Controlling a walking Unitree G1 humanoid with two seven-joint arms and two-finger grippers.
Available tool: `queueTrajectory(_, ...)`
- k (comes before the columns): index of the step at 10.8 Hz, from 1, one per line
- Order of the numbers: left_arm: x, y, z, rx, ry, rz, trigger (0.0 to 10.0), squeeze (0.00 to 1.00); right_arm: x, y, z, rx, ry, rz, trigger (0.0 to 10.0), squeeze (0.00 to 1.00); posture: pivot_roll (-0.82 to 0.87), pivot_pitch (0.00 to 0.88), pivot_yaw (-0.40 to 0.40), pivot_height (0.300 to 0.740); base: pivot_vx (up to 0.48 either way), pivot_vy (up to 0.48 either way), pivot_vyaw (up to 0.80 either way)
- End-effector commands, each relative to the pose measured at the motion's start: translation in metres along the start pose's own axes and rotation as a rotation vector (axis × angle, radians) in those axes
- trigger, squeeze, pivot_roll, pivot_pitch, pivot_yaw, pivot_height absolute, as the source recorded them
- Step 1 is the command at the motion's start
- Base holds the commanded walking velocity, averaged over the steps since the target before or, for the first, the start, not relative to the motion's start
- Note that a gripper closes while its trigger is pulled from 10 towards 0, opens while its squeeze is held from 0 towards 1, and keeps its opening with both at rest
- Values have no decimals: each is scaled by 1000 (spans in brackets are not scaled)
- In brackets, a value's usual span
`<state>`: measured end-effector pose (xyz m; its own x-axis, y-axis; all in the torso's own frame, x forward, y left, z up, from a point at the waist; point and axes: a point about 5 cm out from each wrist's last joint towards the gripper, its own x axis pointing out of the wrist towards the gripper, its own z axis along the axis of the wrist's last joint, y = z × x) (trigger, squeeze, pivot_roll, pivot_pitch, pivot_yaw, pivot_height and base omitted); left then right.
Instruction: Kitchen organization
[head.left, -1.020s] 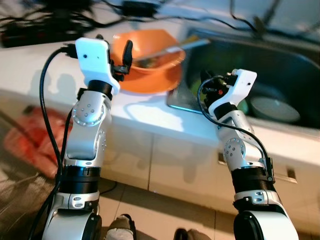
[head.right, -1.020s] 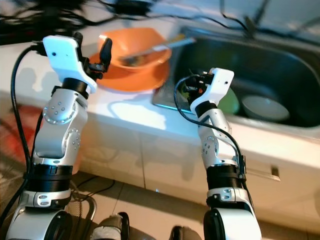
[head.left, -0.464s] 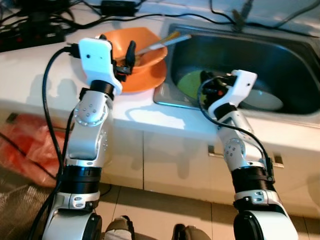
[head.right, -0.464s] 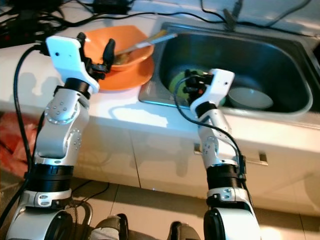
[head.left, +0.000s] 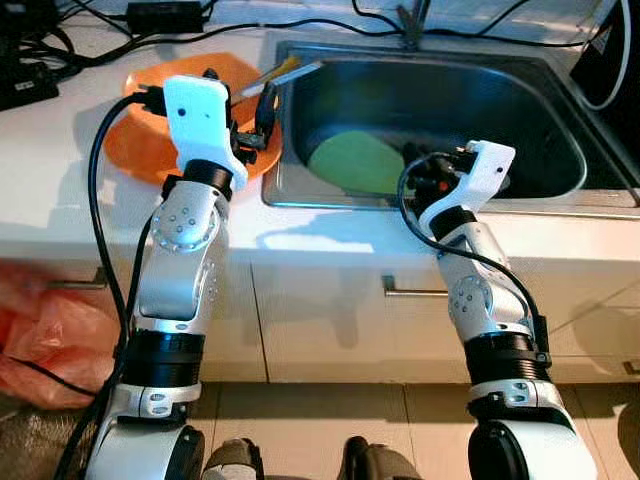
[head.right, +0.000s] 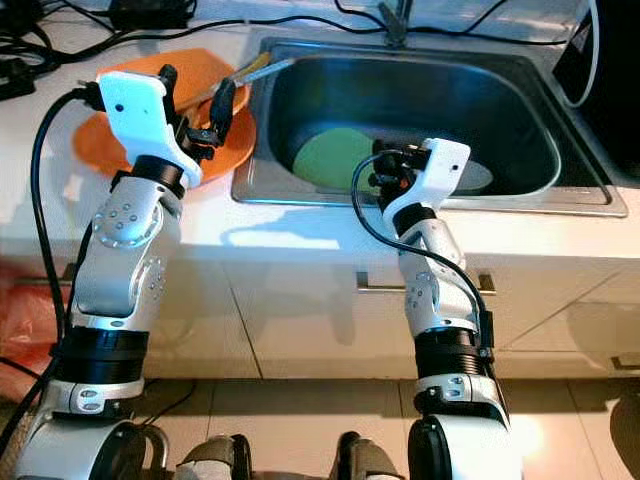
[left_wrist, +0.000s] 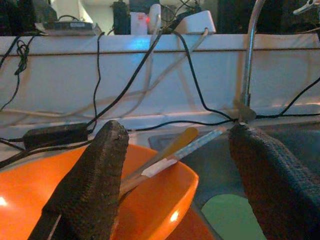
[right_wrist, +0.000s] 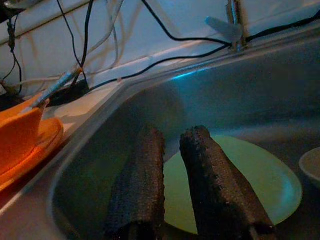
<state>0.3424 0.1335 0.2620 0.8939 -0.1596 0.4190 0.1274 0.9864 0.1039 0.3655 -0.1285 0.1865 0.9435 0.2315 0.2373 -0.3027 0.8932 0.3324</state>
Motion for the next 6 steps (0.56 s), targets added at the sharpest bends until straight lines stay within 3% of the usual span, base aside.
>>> queueTrajectory(1, 1, -1, 5, 14, -13, -15, 10000, 0, 1, 1, 1, 0, -3, 2, 10000, 0, 112, 148, -49, 740, 0, 0, 0)
queueTrajectory(5, 3, -6, 9, 85, -15, -61, 10000, 0, 2, 3, 1, 4, -5, 5, 10000, 0, 112, 143, -47, 740, 0, 0, 0)
queueTrajectory(6, 7, -9, 14, 162, -23, -104, 10000, 0, 2, 2, 0, 4, -5, 4, 10000, 0, 113, 145, -46, 740, 0, 0, 0)
